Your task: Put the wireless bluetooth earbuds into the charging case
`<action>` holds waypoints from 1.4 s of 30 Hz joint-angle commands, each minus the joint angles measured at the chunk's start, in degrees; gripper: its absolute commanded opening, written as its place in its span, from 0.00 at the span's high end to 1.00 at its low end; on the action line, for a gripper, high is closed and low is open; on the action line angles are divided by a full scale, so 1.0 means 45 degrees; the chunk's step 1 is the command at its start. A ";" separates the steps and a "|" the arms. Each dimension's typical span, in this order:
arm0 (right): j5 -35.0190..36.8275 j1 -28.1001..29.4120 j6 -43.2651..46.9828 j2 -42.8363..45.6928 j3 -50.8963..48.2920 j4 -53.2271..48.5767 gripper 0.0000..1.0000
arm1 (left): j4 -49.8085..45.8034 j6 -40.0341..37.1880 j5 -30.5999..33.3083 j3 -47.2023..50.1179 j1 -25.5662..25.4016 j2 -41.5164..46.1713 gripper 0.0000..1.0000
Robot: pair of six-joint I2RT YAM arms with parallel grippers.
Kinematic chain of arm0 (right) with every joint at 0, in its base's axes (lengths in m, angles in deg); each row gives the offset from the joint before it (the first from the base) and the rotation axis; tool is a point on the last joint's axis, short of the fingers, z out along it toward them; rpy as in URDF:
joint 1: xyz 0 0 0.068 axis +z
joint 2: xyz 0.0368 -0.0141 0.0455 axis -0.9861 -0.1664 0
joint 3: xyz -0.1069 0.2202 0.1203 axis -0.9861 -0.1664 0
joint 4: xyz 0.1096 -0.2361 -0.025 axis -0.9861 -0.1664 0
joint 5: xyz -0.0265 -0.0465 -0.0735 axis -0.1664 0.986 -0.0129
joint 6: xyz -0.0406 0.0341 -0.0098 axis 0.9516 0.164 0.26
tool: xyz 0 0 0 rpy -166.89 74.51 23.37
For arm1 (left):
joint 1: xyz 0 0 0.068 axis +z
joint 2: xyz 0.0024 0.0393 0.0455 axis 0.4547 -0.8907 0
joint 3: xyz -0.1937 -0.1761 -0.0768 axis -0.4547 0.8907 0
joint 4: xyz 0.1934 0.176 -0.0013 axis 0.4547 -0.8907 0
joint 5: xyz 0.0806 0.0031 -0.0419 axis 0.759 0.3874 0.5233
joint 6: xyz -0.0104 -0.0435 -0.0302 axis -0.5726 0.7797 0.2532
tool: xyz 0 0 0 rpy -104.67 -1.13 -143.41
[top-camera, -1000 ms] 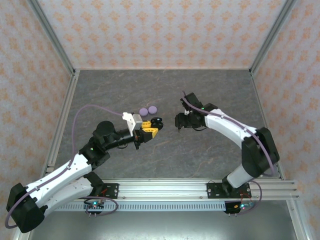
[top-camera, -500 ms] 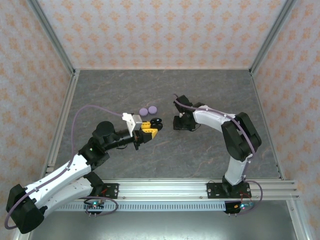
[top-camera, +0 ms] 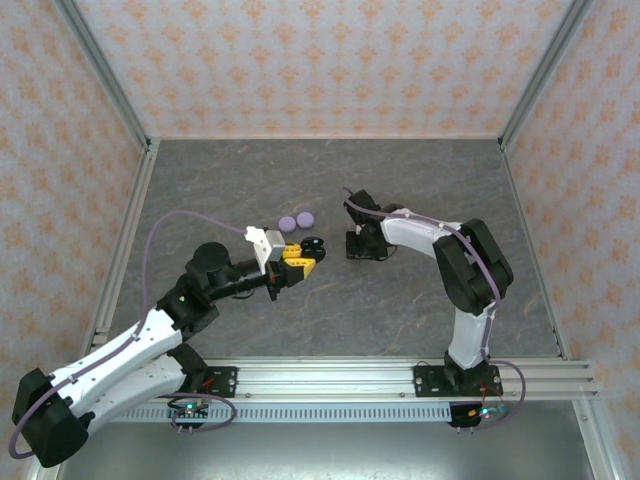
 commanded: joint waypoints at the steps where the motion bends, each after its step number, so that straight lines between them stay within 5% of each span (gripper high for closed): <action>1: 0.0076 -0.0068 0.0061 -0.0261 0.0121 -0.0101 0.71 | 0.0060 -0.0307 0.0097 -0.0287 -0.0056 0.0254 0.94; 10: -0.0370 -0.0072 -0.0148 0.0640 -0.0387 0.0507 0.79 | 0.0002 -0.0269 0.0106 -0.0327 -0.0056 0.0255 0.94; 21: 0.0598 0.0365 -0.0480 0.5822 -0.0940 0.0322 0.80 | 0.0557 0.0061 0.0461 -0.0142 -0.0057 0.0043 0.94; 30: 0.2354 0.2469 -0.0425 0.9488 -0.0361 0.0241 0.81 | 0.1257 0.0300 0.0374 -0.0172 -0.0057 -0.0695 0.94; 42: 0.3435 0.5611 0.0368 0.9731 0.0138 0.2003 0.82 | 0.1430 0.0494 0.0830 -0.0170 -0.0059 -0.0839 0.94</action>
